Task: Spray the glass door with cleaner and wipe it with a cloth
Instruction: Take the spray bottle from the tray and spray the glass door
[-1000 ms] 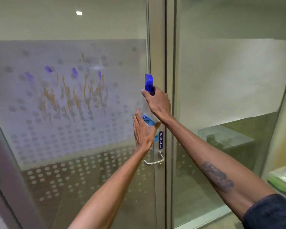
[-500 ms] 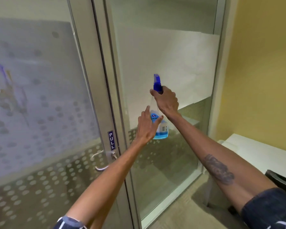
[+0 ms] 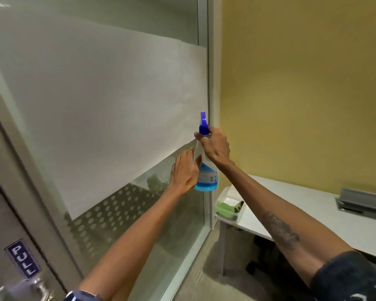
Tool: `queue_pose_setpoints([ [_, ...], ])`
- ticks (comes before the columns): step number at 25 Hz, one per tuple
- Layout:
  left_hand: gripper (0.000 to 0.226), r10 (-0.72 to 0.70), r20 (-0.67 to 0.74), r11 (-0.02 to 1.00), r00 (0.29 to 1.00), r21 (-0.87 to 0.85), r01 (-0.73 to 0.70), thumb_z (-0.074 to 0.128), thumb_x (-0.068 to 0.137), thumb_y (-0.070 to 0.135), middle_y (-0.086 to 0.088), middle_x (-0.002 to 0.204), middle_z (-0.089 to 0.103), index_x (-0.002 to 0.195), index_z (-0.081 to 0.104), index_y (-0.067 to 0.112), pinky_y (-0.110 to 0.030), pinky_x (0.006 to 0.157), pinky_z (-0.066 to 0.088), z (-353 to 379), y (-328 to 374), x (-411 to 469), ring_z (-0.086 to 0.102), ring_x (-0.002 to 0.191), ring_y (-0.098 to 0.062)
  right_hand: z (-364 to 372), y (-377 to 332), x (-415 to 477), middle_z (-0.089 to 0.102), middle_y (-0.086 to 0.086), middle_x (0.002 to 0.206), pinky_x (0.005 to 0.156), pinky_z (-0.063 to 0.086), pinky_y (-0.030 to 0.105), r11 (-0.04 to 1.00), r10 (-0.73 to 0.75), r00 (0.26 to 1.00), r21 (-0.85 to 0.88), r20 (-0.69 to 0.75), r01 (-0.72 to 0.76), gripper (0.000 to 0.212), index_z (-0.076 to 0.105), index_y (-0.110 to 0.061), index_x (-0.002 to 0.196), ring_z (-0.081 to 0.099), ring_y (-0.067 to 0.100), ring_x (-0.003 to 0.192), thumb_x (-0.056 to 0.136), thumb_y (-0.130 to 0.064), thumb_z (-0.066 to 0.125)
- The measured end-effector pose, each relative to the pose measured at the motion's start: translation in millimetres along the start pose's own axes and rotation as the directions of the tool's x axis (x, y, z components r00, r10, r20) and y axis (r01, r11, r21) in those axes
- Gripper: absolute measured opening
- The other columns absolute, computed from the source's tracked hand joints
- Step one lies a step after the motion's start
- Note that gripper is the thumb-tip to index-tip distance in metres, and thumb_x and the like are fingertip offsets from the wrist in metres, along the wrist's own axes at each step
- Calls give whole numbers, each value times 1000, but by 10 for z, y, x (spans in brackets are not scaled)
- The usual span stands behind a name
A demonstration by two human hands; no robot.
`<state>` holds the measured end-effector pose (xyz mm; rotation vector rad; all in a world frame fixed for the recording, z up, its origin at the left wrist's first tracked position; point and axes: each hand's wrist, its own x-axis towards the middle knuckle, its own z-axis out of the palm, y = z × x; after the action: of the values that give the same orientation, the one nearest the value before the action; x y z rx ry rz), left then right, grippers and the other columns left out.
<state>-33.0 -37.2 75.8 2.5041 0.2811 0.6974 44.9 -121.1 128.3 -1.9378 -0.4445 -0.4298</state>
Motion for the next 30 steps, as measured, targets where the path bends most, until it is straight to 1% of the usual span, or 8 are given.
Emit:
queue_pose_setpoints([
  [5, 59, 87, 122, 995, 989, 38, -92, 35, 107, 46, -13, 155, 41, 155, 32, 12, -48, 115, 37, 633, -6, 686, 42, 141, -30, -111, 745, 650, 55, 7, 111, 75, 42, 34, 989, 93, 994, -111, -64, -100, 34, 65, -13, 112, 57, 22, 88, 96, -43, 66],
  [8, 56, 126, 169, 989, 978, 55, -137, 42, 106, 41, -15, 152, 44, 151, 37, 9, -43, 114, 37, 1034, -39, 972, 44, 138, -28, -202, 1206, 913, 56, 8, 115, 78, 44, 37, 970, 167, 981, -161, -102, -182, 32, 65, -14, 111, 58, 26, 97, 96, -42, 65],
  [12, 61, 107, 268, 988, 958, 78, -132, 48, 104, 39, -14, 160, 36, 155, 32, 10, -44, 121, 30, 1613, -102, 1279, 36, 147, -30, -303, 1830, 1213, 57, 11, 116, 83, 50, 42, 945, 247, 958, -185, -143, -271, 28, 66, -13, 104, 59, 33, 103, 95, -40, 67],
  [16, 62, 79, 333, 991, 940, 80, -111, 54, 101, 39, -13, 157, 40, 153, 36, 9, -44, 118, 36, 2219, -176, 1625, 41, 143, -29, -325, 2520, 1597, 59, 11, 121, 84, 50, 43, 911, 321, 935, -221, -148, -348, 28, 67, -14, 106, 60, 34, 104, 94, -39, 68],
  [19, 66, 41, 395, 993, 918, 82, -79, 55, 101, 38, -12, 160, 35, 155, 32, 10, -46, 118, 35, 2657, -260, 1978, 37, 146, -30, -314, 3077, 1916, 66, 13, 115, 79, 48, 38, 870, 410, 906, -255, -103, -423, 33, 69, -11, 114, 62, 31, 98, 92, -35, 74],
  [22, 66, -11, 465, 994, 885, 99, -39, 56, 101, 38, -11, 161, 34, 156, 31, 11, -48, 117, 35, 3080, -314, 2310, 36, 147, -31, -314, 3620, 2159, 72, 14, 107, 73, 43, 35, 806, 534, 845, -286, -29, -519, 28, 73, -11, 109, 58, 29, 87, 87, -26, 80],
  [26, 59, -72, 533, 992, 843, 123, 7, 56, 100, 38, -12, 155, 43, 151, 39, 14, -48, 111, 42, 3597, -376, 2609, 45, 140, -32, -260, 4265, 2392, 70, 17, 115, 81, 48, 38, 729, 651, 758, -307, 35, -612, 33, 71, -6, 115, 65, 36, 104, 85, -16, 81],
  [30, 60, -131, 597, 986, 791, 161, 42, 54, 102, 39, -11, 159, 40, 154, 37, 15, -48, 114, 39, 4006, -524, 2713, 43, 144, -32, -147, 4786, 2456, 69, 19, 120, 85, 48, 37, 696, 695, 716, -307, 60, -650, 37, 69, -3, 120, 65, 37, 111, 87, -16, 80],
])
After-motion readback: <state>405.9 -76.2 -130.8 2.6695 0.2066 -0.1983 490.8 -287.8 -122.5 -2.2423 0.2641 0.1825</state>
